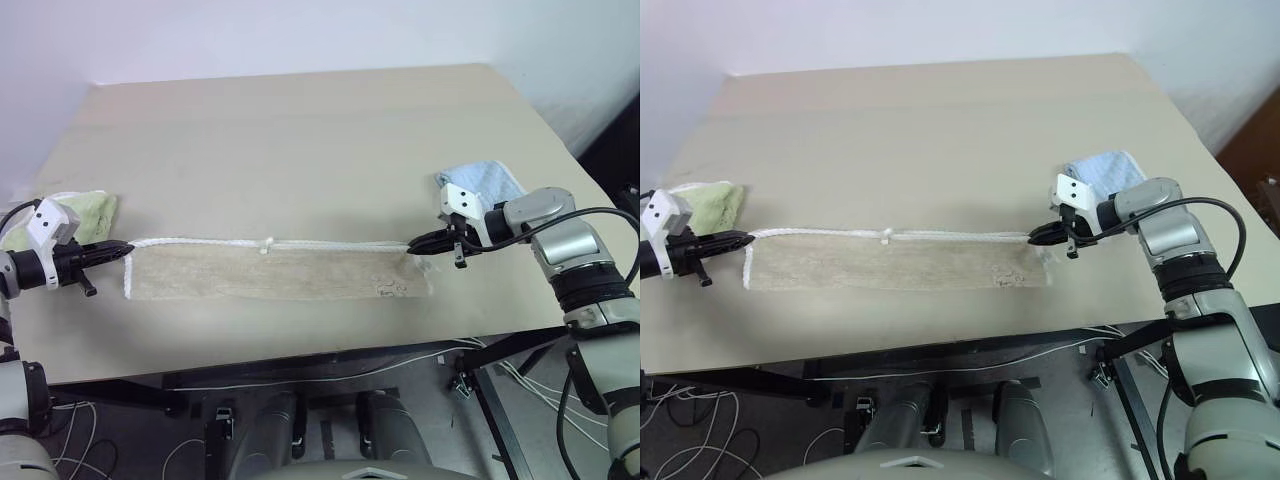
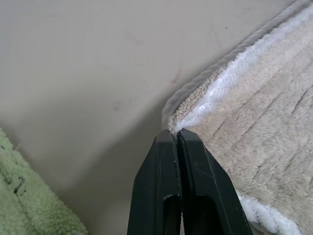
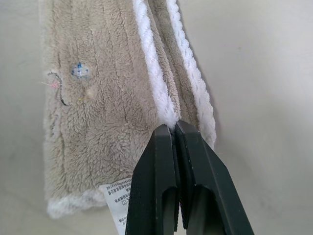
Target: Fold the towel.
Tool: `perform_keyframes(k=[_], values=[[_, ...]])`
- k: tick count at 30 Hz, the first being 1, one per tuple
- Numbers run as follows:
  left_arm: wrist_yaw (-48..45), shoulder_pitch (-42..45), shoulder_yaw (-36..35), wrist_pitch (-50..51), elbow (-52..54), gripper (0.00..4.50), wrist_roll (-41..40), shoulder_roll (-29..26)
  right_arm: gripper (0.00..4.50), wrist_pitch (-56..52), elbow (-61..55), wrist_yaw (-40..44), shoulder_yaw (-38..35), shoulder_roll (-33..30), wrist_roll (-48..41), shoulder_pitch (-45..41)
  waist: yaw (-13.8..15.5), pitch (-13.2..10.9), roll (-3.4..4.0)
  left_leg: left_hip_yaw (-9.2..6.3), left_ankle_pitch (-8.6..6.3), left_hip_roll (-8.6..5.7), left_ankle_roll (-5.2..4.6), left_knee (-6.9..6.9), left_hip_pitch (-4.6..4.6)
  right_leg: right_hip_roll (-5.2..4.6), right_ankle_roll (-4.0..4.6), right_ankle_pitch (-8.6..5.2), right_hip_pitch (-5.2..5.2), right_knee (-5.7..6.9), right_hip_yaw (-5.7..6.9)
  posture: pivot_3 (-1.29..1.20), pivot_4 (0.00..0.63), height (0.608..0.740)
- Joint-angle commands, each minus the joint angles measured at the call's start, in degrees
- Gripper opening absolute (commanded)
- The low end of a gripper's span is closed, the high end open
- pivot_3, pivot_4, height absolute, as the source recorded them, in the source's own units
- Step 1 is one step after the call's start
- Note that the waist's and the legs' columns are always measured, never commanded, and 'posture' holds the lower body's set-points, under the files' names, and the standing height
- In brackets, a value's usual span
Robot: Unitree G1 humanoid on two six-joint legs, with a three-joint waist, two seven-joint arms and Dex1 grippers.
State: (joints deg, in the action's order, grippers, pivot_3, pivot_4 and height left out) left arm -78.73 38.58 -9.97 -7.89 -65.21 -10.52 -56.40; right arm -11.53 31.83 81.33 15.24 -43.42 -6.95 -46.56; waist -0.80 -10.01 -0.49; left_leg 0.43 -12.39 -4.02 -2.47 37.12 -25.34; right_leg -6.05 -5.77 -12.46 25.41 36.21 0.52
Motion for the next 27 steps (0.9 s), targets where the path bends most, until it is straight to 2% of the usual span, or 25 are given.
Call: perform_keyframes(k=[1,4,9,11,14,17,20,27], values=[[0.39,1.26,-1.15,0.33,0.12,0.0,-0.3,-0.34,1.0,-0.18,-0.97,0.66,-2.53,0.18,-0.83,-2.1,-0.02,0.0,0.0,0.0,0.0,0.0,0.0,0.0,0.0,0.0,0.0,0.0,0.0,0.0,0.0,0.0,0.15,0.74],[1.49,2.04,-2.17,0.58,0.36,0.69,-1.23,0.37,2.0,-0.25,-1.35,0.01,-2.84,0.34,-0.62,-1.78,-0.06,0.0,0.0,0.0,0.0,0.0,0.0,-0.01,0.0,0.02,-0.01,0.01,0.0,0.0,0.0,0.0,0.15,0.74],[0.5,1.03,-2.78,0.77,1.73,2.41,-1.69,0.52,3.73,-1.54,-3.39,0.06,-3.67,-0.23,-1.14,-0.75,-0.09,0.0,0.0,-0.01,0.0,0.0,0.0,-0.01,0.0,0.02,-0.02,0.01,0.0,0.0,0.0,0.0,0.15,0.74],[3.78,0.57,-4.95,-2.47,2.1,3.09,-2.7,0.91,4.44,-3.25,-4.64,-1.64,-5.19,-0.79,-1.65,-0.13,-0.08,0.0,0.0,-0.01,0.0,0.0,0.0,-0.01,0.0,0.02,-0.02,0.01,0.01,0.0,-0.01,0.0,0.15,0.74],[6.76,0.66,-7.92,-3.61,2.49,4.08,-4.68,1.42,4.5,-8.79,-6.92,-3.84,-8.3,-1.31,-3.81,0.9,-0.01,0.0,0.0,-0.02,0.0,0.0,0.01,-0.02,-0.01,-0.01,-0.02,0.01,0.01,0.0,-0.02,0.0,0.15,0.74],[4.89,-1.14,-11.02,0.77,7.44,4.08,-9.1,2.43,4.5,-25.37,-11.35,-7.24,-15.02,-2.5,-10.6,3.2,0.18,0.0,0.0,-0.03,0.0,0.01,0.0,-0.02,-0.03,-0.04,-0.01,0.01,0.01,-0.02,-0.02,0.0,0.15,0.74],[3.76,-5.08,-12.81,7.57,16.54,4.08,-13.35,3.94,4.5,-34.75,-18.61,-8.62,-19.94,-4.28,-16.01,8.58,0.21,0.01,-0.01,-0.05,-0.04,0.0,-0.05,-0.07,-0.06,-0.09,0.0,0.0,-0.02,-0.1,-0.02,0.0,0.15,0.74],[8.57,-22.09,-14.02,28.64,50.44,4.08,-23.93,7.47,4.5,-63.6,-29.48,-19.46,-34.39,-4.01,-29.38,16.27,-0.31,0.0,0.0,-0.04,-0.08,0.01,-0.09,-0.15,-0.05,-0.11,0.05,-0.03,-0.02,-0.16,-0.09,0.0,0.15,0.74]])
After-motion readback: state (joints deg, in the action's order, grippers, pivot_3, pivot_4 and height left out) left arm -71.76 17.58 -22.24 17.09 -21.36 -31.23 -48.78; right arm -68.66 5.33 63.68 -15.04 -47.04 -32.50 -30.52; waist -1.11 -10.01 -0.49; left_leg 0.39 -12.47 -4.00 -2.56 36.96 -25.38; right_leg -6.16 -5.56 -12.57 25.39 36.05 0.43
